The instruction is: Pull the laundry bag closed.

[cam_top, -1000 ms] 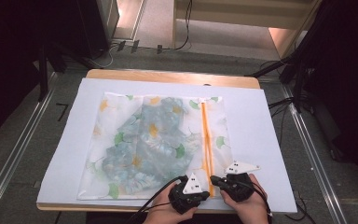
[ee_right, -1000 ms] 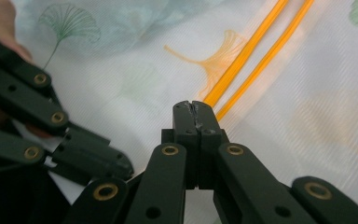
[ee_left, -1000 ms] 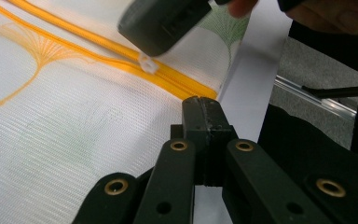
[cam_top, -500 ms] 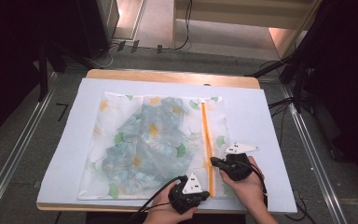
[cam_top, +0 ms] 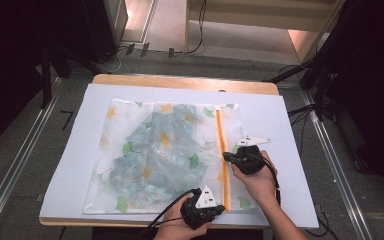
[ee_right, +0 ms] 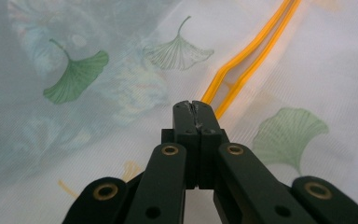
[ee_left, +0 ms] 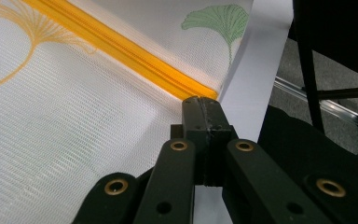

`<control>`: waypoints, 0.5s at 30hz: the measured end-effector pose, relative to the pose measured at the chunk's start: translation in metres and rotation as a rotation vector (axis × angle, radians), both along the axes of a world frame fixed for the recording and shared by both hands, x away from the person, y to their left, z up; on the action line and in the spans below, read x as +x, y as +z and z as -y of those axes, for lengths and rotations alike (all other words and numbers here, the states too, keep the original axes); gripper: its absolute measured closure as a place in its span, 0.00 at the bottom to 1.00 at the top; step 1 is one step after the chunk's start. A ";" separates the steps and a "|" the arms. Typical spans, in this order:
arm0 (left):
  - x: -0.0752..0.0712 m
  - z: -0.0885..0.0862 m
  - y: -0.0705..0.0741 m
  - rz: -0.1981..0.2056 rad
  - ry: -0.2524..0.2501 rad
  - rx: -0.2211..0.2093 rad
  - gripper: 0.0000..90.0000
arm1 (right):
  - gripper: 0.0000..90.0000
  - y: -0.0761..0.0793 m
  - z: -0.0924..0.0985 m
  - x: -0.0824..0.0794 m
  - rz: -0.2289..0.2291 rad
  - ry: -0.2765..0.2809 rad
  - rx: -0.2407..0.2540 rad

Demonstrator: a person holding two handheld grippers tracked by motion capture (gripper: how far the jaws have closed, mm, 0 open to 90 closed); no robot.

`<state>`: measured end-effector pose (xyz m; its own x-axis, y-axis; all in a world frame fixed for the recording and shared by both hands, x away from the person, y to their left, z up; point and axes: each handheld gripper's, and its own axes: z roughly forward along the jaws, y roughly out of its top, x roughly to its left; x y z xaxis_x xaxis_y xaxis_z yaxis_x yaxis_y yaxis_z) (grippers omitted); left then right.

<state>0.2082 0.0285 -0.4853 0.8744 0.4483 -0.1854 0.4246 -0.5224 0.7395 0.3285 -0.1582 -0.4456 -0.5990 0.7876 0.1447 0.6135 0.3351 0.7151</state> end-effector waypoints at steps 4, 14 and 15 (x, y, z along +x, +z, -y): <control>0.001 0.000 0.000 -0.003 -0.002 0.004 1.00 | 1.00 0.004 0.000 0.011 -0.002 -0.009 -0.005; 0.001 0.000 0.000 -0.003 -0.001 0.000 1.00 | 1.00 0.009 -0.004 0.034 0.008 -0.022 -0.018; 0.001 0.000 0.000 -0.003 -0.001 0.001 1.00 | 1.00 0.010 -0.004 0.036 0.010 -0.027 -0.017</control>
